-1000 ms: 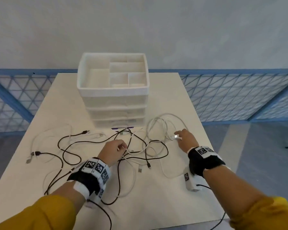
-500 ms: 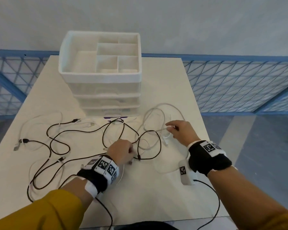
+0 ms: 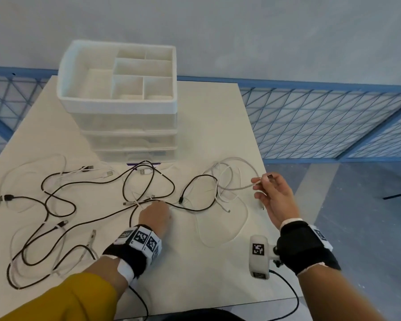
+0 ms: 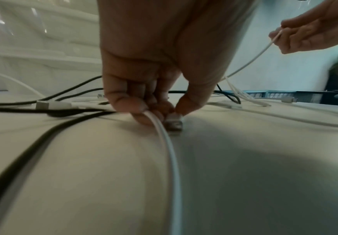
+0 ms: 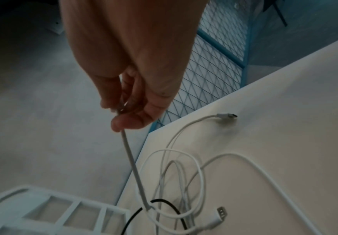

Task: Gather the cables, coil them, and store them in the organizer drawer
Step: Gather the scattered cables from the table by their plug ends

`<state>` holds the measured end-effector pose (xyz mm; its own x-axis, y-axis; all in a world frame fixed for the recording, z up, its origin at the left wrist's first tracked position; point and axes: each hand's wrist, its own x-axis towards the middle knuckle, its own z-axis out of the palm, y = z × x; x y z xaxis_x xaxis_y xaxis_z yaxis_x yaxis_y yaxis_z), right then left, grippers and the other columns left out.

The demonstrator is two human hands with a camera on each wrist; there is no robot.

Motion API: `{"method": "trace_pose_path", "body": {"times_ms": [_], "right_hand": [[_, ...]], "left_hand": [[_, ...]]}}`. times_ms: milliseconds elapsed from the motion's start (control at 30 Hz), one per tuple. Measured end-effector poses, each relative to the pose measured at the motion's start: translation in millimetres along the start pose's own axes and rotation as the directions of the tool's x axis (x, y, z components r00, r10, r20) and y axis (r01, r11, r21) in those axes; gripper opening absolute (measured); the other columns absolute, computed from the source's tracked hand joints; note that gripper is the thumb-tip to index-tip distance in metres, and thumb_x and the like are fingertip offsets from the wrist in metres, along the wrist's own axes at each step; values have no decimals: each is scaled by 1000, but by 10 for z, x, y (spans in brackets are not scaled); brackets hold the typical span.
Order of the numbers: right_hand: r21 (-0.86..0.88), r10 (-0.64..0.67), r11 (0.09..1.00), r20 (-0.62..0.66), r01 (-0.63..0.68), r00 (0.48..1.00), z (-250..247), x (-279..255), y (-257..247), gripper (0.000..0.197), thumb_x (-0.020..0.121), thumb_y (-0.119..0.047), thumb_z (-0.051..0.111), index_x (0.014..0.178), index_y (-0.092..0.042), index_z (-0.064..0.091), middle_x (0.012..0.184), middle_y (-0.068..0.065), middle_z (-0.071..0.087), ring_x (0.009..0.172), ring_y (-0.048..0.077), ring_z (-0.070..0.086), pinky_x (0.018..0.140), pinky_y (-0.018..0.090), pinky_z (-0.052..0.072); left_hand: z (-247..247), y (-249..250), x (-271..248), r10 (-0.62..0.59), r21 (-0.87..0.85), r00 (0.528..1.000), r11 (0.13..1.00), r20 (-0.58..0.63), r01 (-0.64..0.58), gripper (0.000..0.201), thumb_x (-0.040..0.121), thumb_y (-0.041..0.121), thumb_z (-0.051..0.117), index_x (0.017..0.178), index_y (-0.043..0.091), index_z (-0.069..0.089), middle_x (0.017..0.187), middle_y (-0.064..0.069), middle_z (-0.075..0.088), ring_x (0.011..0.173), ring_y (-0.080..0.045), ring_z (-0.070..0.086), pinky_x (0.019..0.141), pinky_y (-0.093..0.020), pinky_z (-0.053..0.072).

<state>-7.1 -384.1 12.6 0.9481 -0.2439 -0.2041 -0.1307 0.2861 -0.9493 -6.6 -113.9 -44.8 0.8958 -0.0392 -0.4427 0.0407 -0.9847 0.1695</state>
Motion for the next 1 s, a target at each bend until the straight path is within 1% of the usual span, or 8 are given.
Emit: {"method": "trace_pose_path", "body": {"times_ms": [100, 167, 267, 400, 600, 733, 833, 1000], "right_hand": [[-178, -28, 983, 134, 52, 991, 161, -110, 36, 15, 86, 0, 54, 80, -13, 55, 75, 7, 68, 61, 7, 62, 61, 18, 53], [-366, -32, 921, 269, 133, 962, 348, -210, 106, 16, 80, 2, 62, 78, -14, 59, 78, 7, 65, 62, 1, 61, 68, 18, 52], [-488, -61, 824, 426, 286, 903, 683, -349, 223, 12, 75, 0, 69, 83, -7, 64, 75, -7, 59, 65, -5, 56, 67, 10, 45], [-294, -193, 901, 388, 320, 901, 1096, -424, 114, 13, 79, 3, 63, 89, -6, 62, 82, 9, 57, 67, -3, 61, 70, 12, 49], [-198, -143, 944, 473, 263, 869, 1397, -418, -76, 13, 84, 5, 56, 90, -7, 58, 73, 4, 60, 59, -1, 63, 63, 14, 52], [-416, -277, 793, 407, 446, 871, 1349, -226, -178, 13, 75, -11, 71, 75, -22, 65, 75, -7, 51, 62, -5, 49, 62, 9, 39], [-391, -135, 856, 461, 338, 877, 1279, -132, -281, 32, 78, -6, 67, 108, -12, 58, 96, 5, 51, 80, -3, 52, 75, 12, 44], [-342, 157, 932, 681, 122, 716, 1476, -254, -219, 76, 81, 12, 55, 142, -11, 17, 114, 10, 52, 97, 18, 59, 88, 24, 50]], "left_hand": [[-175, 34, -58, 26, 50, 999, 998, -26, -25, 26, 91, 19, 38, 111, 7, 48, 114, -10, 61, 105, -28, 58, 91, -39, 41], [-425, 67, -151, 82, -228, 979, 966, -189, -125, 16, 91, 16, 43, 99, 7, 52, 88, -8, 65, 78, -22, 62, 73, -30, 46], [-898, 121, -354, 134, -545, 866, 728, -481, -416, 6, 83, 12, 60, 81, 16, 64, 56, 5, 55, 47, -7, 45, 50, -12, 35], [-1172, 126, -473, 236, -775, 869, 393, -434, -494, 19, 77, 3, 66, 88, 19, 69, 70, 4, 62, 62, 3, 56, 64, -3, 44], [-1045, 48, -397, 226, -840, 878, 266, -422, -473, 17, 90, 14, 47, 94, 5, 60, 98, 8, 63, 90, 5, 61, 82, -10, 47], [-1043, 143, -365, 315, -859, 879, 259, -357, -442, 17, 96, 16, 35, 94, 16, 52, 64, 6, 56, 59, -5, 52, 62, -20, 45], [-1045, 160, -285, 286, -865, 892, 268, -349, -424, 19, 95, 12, 37, 96, 15, 55, 65, 3, 44, 54, 1, 46, 64, -22, 40], [-1163, 136, -348, 334, -847, 867, 263, -370, -463, 15, 89, 7, 51, 94, 14, 63, 93, 2, 60, 83, -6, 62, 72, -17, 51]]}}
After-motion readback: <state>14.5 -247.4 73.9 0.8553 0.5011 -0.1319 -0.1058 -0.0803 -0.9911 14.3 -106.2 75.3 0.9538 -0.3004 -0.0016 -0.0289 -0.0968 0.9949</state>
